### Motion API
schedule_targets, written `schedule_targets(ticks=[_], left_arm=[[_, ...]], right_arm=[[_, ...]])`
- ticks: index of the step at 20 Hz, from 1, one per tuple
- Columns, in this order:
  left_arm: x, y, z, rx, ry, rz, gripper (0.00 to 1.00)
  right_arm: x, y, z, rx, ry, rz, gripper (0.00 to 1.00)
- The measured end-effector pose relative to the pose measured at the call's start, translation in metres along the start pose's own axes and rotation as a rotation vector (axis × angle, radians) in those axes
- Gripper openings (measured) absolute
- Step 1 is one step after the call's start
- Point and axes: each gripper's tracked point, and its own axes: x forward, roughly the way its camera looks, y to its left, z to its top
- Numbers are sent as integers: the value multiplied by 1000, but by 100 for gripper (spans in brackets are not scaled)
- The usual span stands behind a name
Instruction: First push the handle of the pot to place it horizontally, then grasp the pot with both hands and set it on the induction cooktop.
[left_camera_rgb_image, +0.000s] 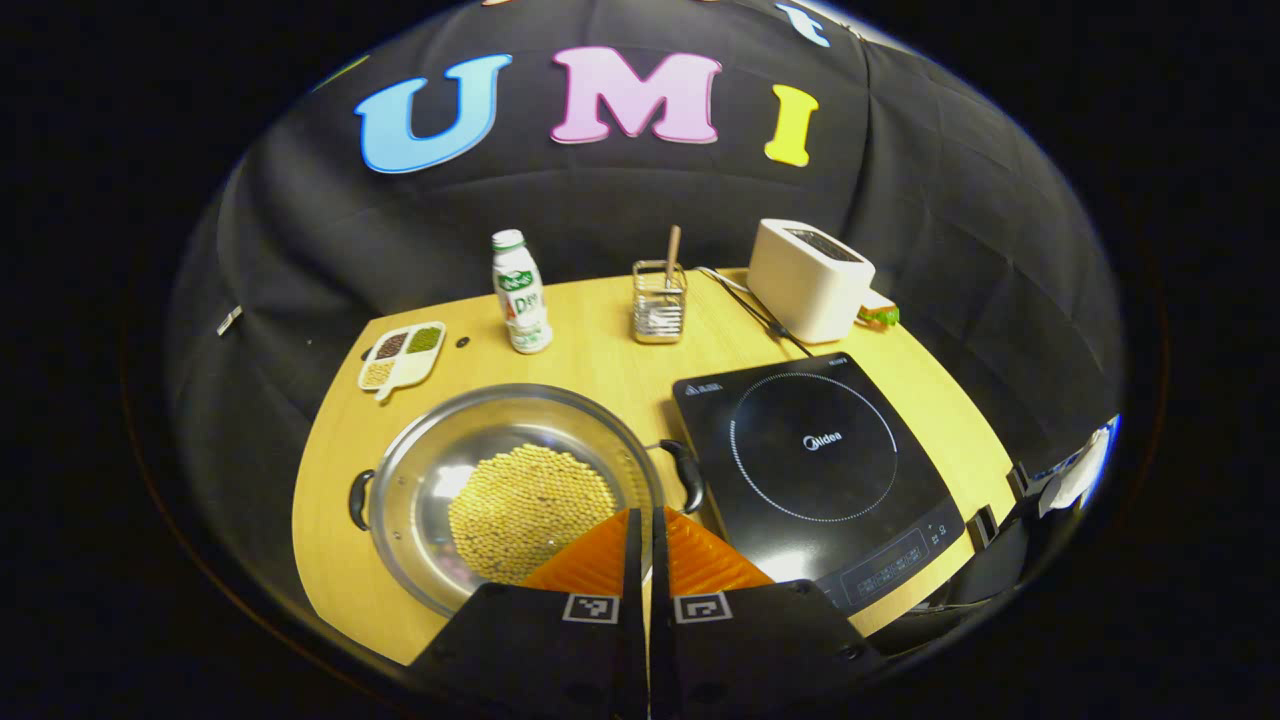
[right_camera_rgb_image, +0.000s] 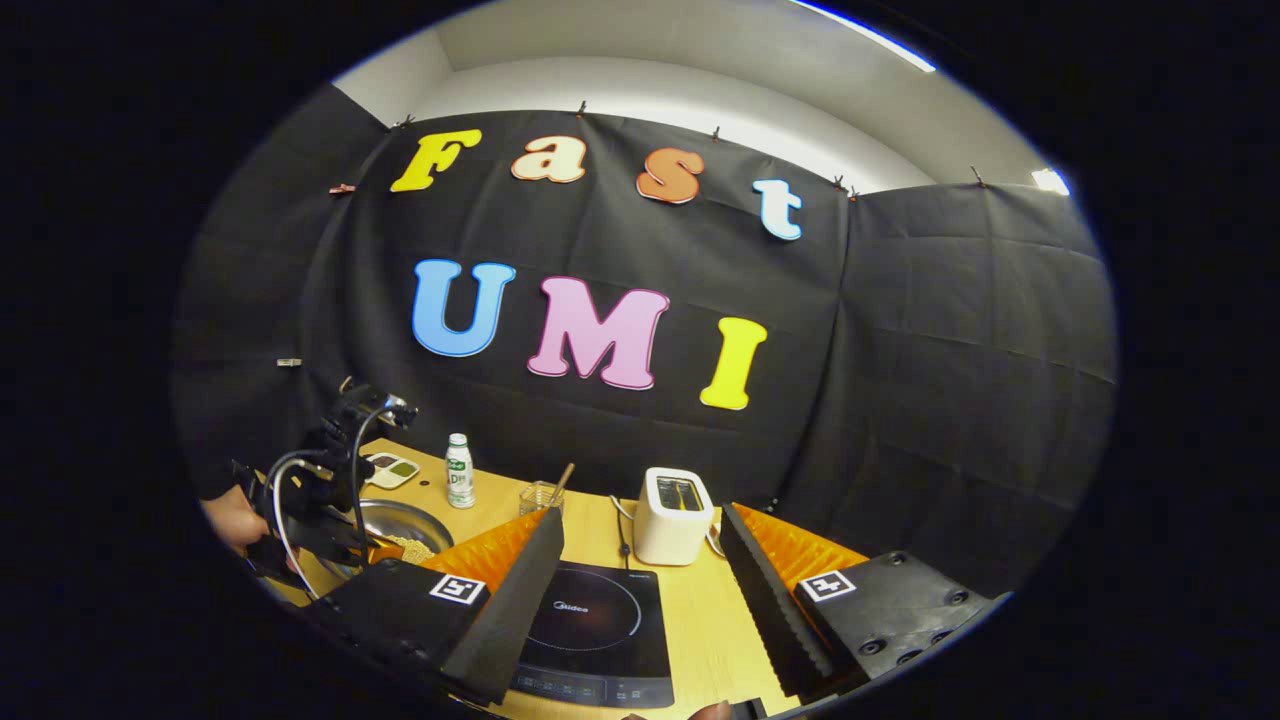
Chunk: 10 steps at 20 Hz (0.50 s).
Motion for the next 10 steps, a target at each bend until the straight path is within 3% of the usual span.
schedule_targets(ticks=[2,4,5,6,7,9,10], left_arm=[[-16,33,6,-24,-51,39,8],[-32,67,9,-50,-94,98,28],[-39,86,6,-63,-106,140,49],[-44,105,5,-73,-111,180,58],[-49,123,0,-76,-117,228,78],[-56,160,-7,-66,-118,317,96],[-57,176,-11,-71,-114,340,97]], right_arm=[[11,23,-2,24,13,57,98],[22,49,-10,48,41,115,98],[28,61,-16,54,59,140,98],[35,72,-23,60,82,161,98],[41,84,-30,72,104,185,98],[53,108,-43,95,150,228,98],[59,118,-51,99,174,244,98]])
